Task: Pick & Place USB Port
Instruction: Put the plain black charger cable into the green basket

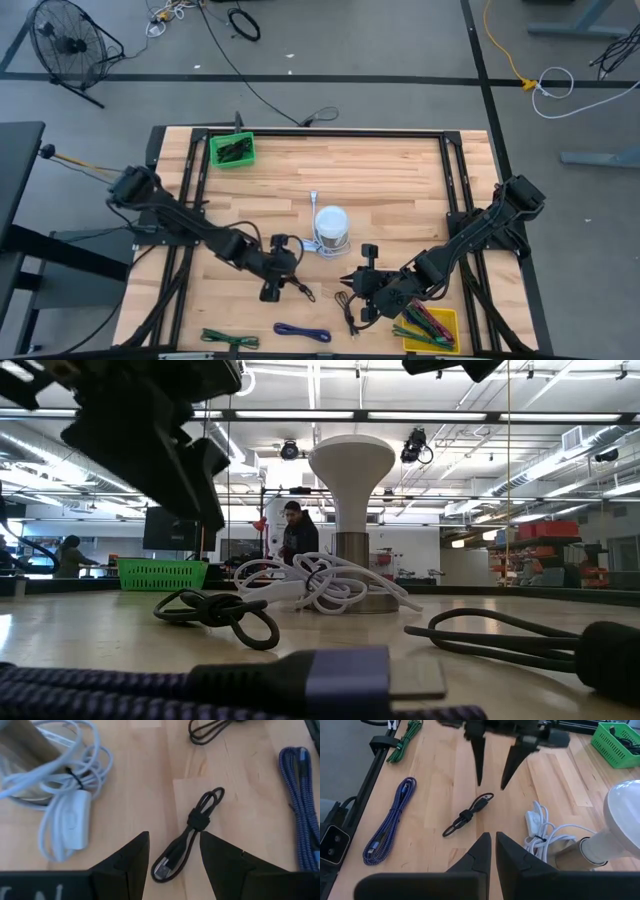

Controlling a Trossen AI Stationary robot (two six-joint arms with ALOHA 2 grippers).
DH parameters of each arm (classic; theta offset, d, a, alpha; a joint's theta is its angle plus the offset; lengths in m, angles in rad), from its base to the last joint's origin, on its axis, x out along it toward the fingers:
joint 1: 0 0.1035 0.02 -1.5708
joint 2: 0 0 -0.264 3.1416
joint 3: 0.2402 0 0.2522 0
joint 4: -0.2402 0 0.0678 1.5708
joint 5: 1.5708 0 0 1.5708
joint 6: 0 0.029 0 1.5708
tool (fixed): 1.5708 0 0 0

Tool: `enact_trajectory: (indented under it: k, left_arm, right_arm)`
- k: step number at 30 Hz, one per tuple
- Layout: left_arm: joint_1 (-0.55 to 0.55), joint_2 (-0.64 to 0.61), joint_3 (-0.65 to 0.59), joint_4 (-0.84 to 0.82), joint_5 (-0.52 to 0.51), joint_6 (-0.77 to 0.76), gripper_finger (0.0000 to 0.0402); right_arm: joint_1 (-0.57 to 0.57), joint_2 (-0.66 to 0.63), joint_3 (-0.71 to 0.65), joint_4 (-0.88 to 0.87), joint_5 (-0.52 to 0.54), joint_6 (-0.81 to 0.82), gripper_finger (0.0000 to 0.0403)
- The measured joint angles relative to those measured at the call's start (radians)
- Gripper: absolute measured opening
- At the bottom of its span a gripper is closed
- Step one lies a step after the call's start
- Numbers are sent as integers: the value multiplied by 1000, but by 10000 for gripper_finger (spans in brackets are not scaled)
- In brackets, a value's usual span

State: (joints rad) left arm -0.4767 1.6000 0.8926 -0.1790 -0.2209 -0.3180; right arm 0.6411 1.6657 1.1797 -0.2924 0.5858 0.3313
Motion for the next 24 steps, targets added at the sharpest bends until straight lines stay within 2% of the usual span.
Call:
enact_trajectory:
  k: [8, 13, 19, 24]
  left_arm:
    - [-12, 69, 4, 74, 42, 50, 181]
    - [-17, 119, 65, 65, 43, 77, 181]
    - [-28, 194, 163, -66, 42, 154, 181]
    - [-27, 248, 175, -128, 45, 156, 181]
  right_arm:
    - [0, 0, 0, 0, 0, 0, 27]
    - [0, 0, 0, -1, 0, 0, 27]
    - [0, 0, 0, -3, -1, 0, 27]
    - [2, 0, 0, -8, -2, 3, 27]
